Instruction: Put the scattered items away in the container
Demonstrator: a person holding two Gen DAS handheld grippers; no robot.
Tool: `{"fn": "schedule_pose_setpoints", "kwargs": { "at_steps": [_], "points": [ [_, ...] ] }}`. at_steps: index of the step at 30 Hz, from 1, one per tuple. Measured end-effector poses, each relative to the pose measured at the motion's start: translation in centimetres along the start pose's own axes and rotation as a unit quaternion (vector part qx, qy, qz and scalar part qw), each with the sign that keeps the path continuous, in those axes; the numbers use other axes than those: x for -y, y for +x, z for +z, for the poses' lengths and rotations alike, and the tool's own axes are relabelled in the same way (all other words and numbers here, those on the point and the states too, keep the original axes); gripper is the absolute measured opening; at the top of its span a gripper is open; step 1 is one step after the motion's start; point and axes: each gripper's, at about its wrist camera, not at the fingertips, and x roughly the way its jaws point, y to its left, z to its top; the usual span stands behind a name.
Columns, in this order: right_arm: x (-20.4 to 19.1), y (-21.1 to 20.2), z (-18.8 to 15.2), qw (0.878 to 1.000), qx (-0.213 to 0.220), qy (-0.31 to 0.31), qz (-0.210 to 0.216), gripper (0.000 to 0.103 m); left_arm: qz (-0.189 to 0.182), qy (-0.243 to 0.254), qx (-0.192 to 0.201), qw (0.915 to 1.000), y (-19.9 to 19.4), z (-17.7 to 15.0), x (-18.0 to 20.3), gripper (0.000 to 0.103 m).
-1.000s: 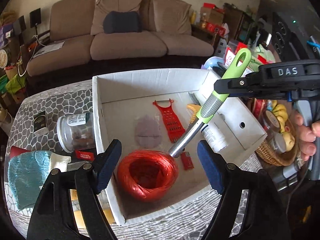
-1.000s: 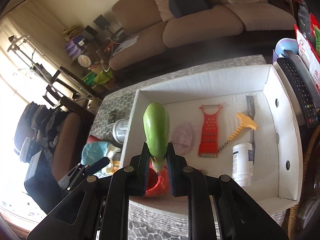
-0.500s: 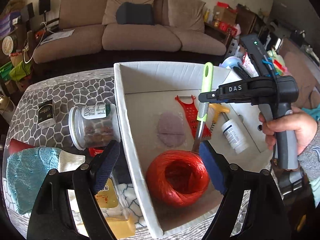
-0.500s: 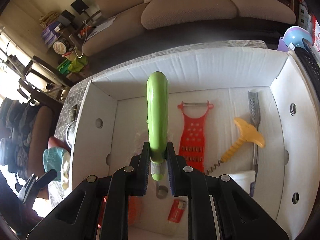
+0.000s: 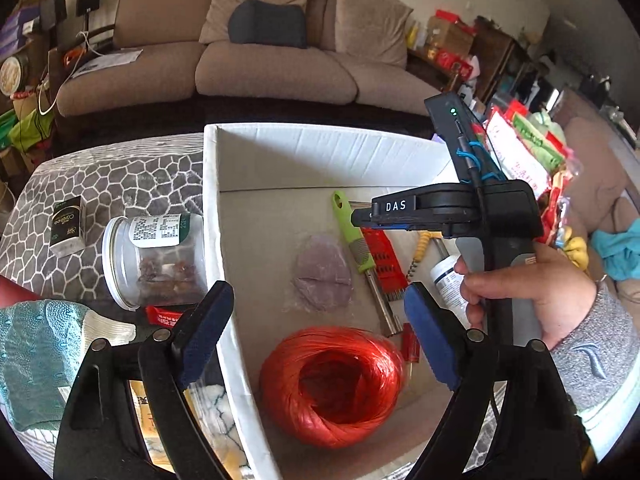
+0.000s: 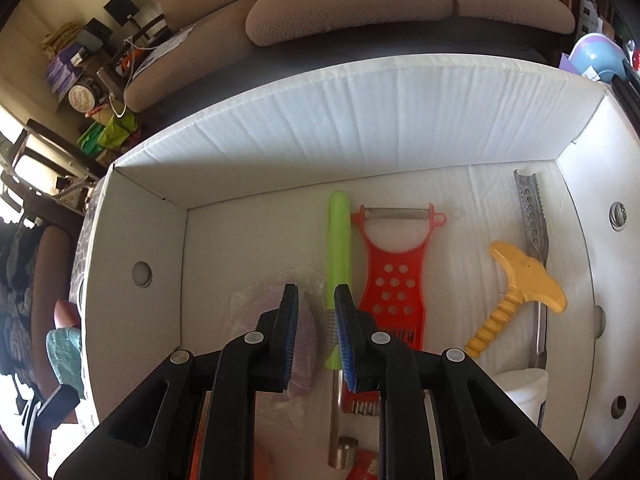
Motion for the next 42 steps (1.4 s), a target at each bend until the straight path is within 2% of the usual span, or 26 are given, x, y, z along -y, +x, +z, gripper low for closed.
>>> {"fn": "schedule_pose_setpoints", "kwargs": {
  "at_steps": [4, 6, 9, 10, 13, 21, 25, 32, 38, 42],
  "points": [
    [-0.3, -2.6, -0.6, 1.000, 0.012, -0.013, 0.015, 0.030, 0.004, 0.000, -0.003, 1.0000, -0.4, -0.3, 1.0, 0.091],
    [-0.5, -4.4, -1.4, 0.999, 0.021, -0.027, 0.014, 0.042, 0.011, 0.002, -0.004, 0.9999, -0.8, -0.5, 1.5, 0.099],
    [-0.8, -7.1, -3.0, 0.998, 0.039, -0.047, 0.005, 0.080, 0.021, 0.007, -0.003, 0.9997, -1.7, -1.0, 2.5, 0.103],
    [-0.9, -7.9, -3.5, 0.998, 0.041, -0.052, 0.000, 0.084, 0.025, 0.009, -0.004, 0.9996, -2.2, -1.2, 2.9, 0.103],
    [-1.1, -10.2, -5.3, 0.996, 0.047, -0.074, -0.019, 0.084, 0.040, 0.020, 0.000, 0.9990, -3.7, -1.8, 4.2, 0.103],
    [-1.8, -14.6, -9.9, 0.992, 0.054, -0.101, -0.043, 0.089, 0.046, 0.022, 0.007, 0.9987, -8.4, -3.2, 6.6, 0.103],
    [-2.0, -16.5, -12.1, 0.993, 0.059, -0.095, -0.031, 0.090, 0.052, 0.024, 0.013, 0.9983, -11.0, -4.1, 7.5, 0.103],
    [-3.4, -19.5, -16.7, 0.992, 0.073, -0.100, -0.008, 0.102, 0.061, 0.010, 0.022, 0.9978, -15.1, -6.5, 6.7, 0.103],
    [-4.7, -19.8, -20.9, 0.992, 0.079, -0.102, 0.011, 0.102, 0.078, -0.002, 0.012, 0.9969, -17.0, -9.6, 5.3, 0.103],
    [-4.9, -19.1, -23.4, 0.993, 0.066, -0.093, 0.016, 0.103, 0.083, -0.018, 0.010, 0.9964, -18.0, -11.9, 4.1, 0.103]
  ]
}}
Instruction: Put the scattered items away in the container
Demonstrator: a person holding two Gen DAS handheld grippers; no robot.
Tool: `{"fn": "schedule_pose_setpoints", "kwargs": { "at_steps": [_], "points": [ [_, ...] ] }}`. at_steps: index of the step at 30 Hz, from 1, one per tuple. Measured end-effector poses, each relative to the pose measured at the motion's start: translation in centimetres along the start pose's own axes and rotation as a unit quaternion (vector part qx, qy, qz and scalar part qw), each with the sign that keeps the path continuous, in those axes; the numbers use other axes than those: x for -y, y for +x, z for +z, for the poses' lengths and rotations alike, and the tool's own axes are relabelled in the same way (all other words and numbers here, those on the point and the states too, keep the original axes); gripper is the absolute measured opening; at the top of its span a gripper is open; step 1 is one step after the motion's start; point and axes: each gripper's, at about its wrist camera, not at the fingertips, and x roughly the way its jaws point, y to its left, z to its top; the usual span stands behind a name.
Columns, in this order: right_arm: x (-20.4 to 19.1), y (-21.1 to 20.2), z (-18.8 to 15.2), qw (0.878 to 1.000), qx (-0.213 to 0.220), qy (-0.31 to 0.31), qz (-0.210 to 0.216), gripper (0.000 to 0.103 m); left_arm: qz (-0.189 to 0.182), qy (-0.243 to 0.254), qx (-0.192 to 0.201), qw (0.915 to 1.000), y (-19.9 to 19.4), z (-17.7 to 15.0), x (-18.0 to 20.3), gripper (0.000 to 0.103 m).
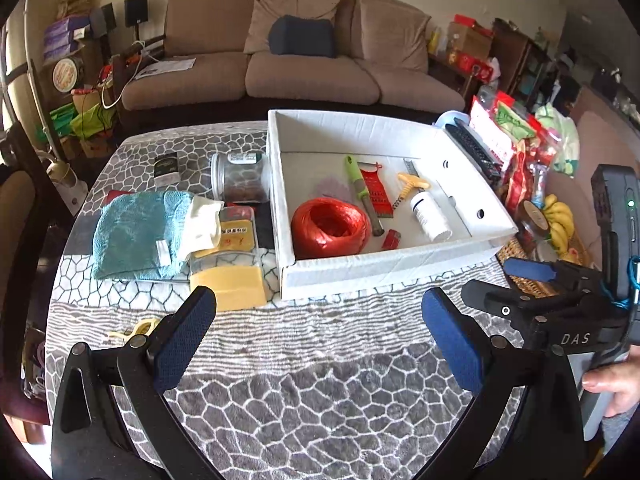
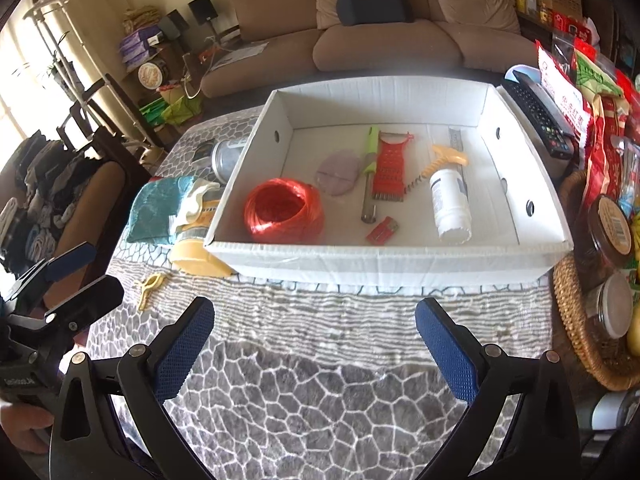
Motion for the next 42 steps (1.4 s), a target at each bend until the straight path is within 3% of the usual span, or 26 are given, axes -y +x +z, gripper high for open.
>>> {"fn": "schedule_pose_setpoints", "kwargs": {
  "at_steps": [4, 8, 13, 17, 27, 33, 38, 42],
  "points": [
    [-1.3, 0.1, -2.0, 1.000, 0.002, -0.011, 0.004, 0.103, 0.012, -0.014, -0.006, 0.9998, 0.0, -2.4, -1.6, 0.103],
    [-1.1, 0.1, -3.9, 0.999, 0.036, -0.017, -0.023, 0.103, 0.029, -0.031, -0.002, 0.9991, 1.1, -5.1, -2.4, 0.103],
    [2.3, 1.7, -6.8, 0.997, 0.060, -0.001, -0.058, 0.103, 0.050, -0.072, 0.001, 0.9961, 4.8, -8.9, -1.6, 0.103],
    [5.4, 3.6, -9.2, 0.993, 0.074, 0.014, -0.091, 0.103, 0.063, -0.064, -0.006, 0.9959, 8.3, -10.9, 0.5, 0.103],
    [8.6, 8.1, -12.1, 0.990, 0.064, -0.007, -0.129, 0.103, 0.091, -0.001, -0.016, 0.9957, 14.2, -12.0, 3.8, 0.103],
    [9.3, 9.3, -12.6, 0.987, 0.075, 0.011, -0.139, 0.103, 0.108, -0.012, -0.030, 0.9936, 16.2, -13.2, 4.1, 0.103],
    [9.4, 10.5, -12.5, 0.988, 0.044, 0.009, -0.146, 0.103, 0.106, -0.017, -0.033, 0.9936, 16.5, -13.1, 4.2, 0.103],
    [9.3, 10.4, -12.6, 0.988, 0.042, 0.007, -0.150, 0.103, 0.107, -0.017, -0.033, 0.9935, 16.5, -13.1, 4.2, 0.103]
  ]
}}
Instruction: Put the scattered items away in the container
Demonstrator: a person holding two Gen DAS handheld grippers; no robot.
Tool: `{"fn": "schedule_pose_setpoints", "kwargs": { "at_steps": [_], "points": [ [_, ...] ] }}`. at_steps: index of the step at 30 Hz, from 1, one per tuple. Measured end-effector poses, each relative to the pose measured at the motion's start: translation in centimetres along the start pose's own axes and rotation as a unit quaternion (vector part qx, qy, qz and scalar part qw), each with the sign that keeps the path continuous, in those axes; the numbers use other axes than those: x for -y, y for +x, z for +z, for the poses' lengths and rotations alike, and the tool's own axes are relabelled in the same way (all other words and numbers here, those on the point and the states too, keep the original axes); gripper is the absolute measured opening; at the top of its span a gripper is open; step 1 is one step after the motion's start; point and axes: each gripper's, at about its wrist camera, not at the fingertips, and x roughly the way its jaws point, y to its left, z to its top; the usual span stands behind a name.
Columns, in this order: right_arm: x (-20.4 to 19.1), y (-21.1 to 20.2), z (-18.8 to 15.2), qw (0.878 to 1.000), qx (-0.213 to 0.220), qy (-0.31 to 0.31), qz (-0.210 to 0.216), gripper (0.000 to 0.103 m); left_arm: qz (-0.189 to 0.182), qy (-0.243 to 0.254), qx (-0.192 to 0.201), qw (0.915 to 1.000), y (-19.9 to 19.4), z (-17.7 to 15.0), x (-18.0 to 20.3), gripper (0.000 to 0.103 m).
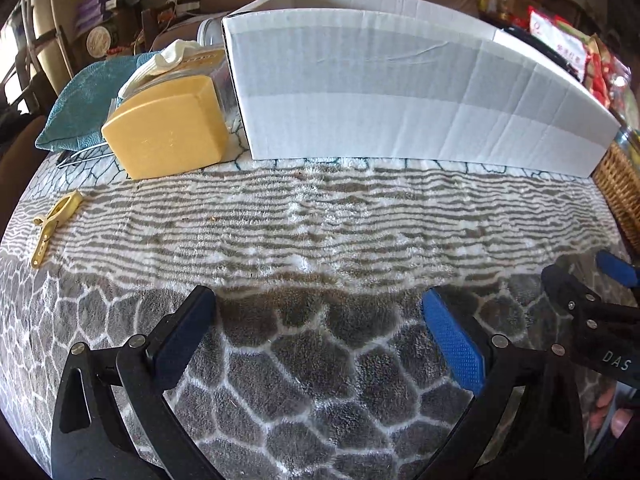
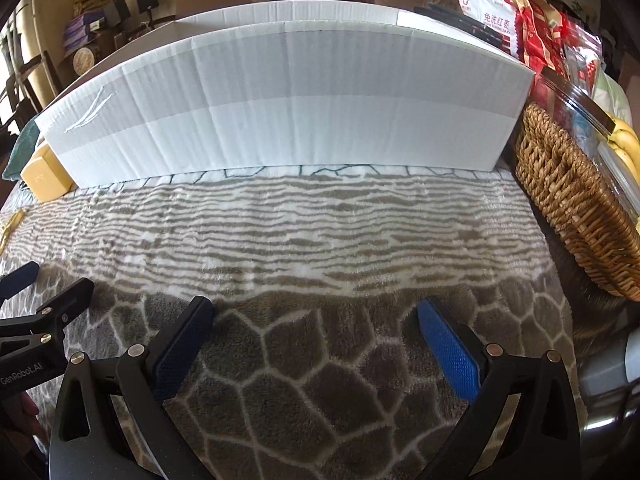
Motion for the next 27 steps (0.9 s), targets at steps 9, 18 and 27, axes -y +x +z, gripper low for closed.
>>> {"fn": "schedule_pose_setpoints", "kwargs": {
  "at_steps": [9, 18, 27],
  "points": [
    [0.28, -0.06, -0.16, 1.000, 0.000, -0.001, -0.001, 0.103, 0.000, -0.003, 0.000, 1.0000, 0.08, -0.08, -0.01, 0.103],
    [0.23, -0.03, -0.10, 1.000, 0.000, -0.001, -0.001, 0.103, 0.000, -0.003, 0.000, 1.0000, 0.03, -0.08, -0.11, 0.103],
    [0.23, -0.02, -0.06, 1.000, 0.000, -0.001, -0.001, 0.103, 0.000, -0.003, 0.000, 1.0000, 0.08, -0.07, -0.10, 0.103]
  ]
}}
